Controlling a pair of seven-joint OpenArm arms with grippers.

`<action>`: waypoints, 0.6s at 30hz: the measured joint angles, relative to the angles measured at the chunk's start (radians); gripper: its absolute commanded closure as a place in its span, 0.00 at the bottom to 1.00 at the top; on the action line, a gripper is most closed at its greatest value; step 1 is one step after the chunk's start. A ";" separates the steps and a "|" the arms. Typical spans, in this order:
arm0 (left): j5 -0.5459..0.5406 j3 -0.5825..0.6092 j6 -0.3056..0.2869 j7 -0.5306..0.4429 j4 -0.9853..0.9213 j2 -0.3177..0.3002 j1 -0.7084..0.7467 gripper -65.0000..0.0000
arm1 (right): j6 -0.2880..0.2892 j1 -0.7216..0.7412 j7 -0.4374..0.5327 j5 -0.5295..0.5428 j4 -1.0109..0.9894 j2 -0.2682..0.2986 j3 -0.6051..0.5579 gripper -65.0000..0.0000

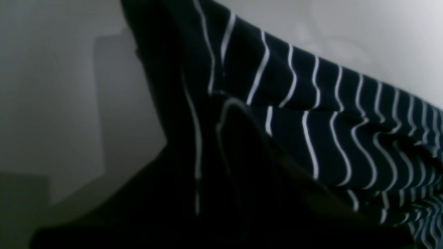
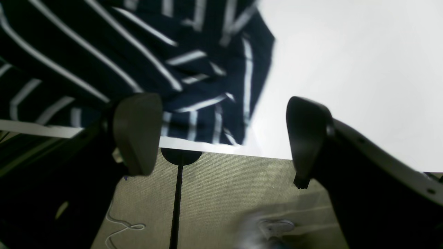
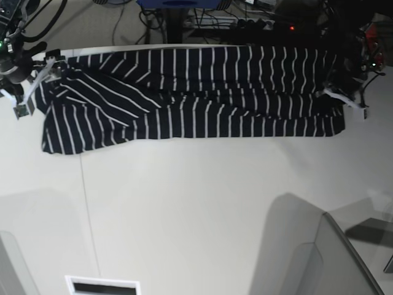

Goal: Layout the t-shirt on the table in an organized manner, then fold the t-shirt properly
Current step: 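Grasp both shirt ends and pull the strip straight with both grippers, then grasp the strip end with the left gripper and fold it toward the middle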

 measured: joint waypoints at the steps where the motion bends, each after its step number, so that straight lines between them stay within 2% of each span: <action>1: 0.001 -0.006 0.007 0.006 0.000 -0.022 0.000 1.00 | 0.000 0.000 0.000 0.000 0.000 0.000 -0.001 0.19; 5: 0.014 -0.011 0.027 -0.008 0.071 -0.081 0.021 1.00 | 0.000 0.000 -0.001 0.000 0.000 0.000 -0.001 0.19; 9: -0.002 -0.038 0.019 -0.027 0.256 -0.071 0.101 1.00 | 0.000 0.000 -0.006 0.000 0.000 0.000 -0.001 0.19; 10: 0.001 -0.036 0.040 -0.027 0.314 -0.059 0.134 1.00 | 0.000 0.000 -0.007 0.000 0.000 0.000 0.000 0.19; 12: 0.012 -0.031 0.133 -0.011 0.426 -0.015 0.189 1.00 | 0.000 -0.001 -0.008 0.000 0.000 0.000 0.000 0.19; 14: 0.013 -0.028 0.174 -0.006 0.534 0.045 0.230 1.00 | 0.000 0.002 -0.006 0.001 0.000 -0.003 -0.001 0.19; 17: 0.000 -0.025 0.293 -0.018 0.669 0.150 0.272 1.00 | 0.000 0.003 -0.008 0.003 0.000 -0.002 -0.001 0.19; 18: -0.001 -0.019 0.302 -0.015 0.696 0.172 0.284 1.00 | 0.000 0.003 -0.007 0.000 0.000 -0.002 0.000 0.19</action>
